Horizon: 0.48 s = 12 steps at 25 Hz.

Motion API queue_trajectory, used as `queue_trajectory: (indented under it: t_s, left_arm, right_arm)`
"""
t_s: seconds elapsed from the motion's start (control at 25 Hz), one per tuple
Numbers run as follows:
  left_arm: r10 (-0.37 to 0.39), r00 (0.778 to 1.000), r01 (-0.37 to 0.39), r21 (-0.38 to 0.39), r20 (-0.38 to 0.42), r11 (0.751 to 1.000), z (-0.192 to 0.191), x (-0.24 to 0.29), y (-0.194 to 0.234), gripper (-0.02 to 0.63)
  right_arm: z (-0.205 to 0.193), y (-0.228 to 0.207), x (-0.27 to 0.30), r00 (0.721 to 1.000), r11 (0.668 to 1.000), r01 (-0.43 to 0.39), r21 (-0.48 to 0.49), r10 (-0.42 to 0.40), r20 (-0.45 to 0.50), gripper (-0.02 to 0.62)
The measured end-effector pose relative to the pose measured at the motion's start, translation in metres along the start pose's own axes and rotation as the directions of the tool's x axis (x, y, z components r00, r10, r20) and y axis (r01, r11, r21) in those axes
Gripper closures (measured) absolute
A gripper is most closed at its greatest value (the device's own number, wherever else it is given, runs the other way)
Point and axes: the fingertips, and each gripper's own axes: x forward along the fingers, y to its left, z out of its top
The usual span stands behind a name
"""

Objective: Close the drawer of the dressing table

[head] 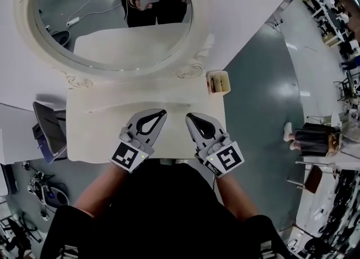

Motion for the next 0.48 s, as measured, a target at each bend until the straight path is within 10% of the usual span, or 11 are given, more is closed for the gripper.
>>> queue_trajectory:
  t_s: [0.48]
  left_arm:
    - [-0.003,1.0,0.003,-0.003,0.004,1.0,-0.0007,-0.0091,0.0028,0.614]
  right_arm:
    - [-0.0017,0.0077,0.0056,1.0,1.0,0.008,0.0,-0.008,-0.004,0.594]
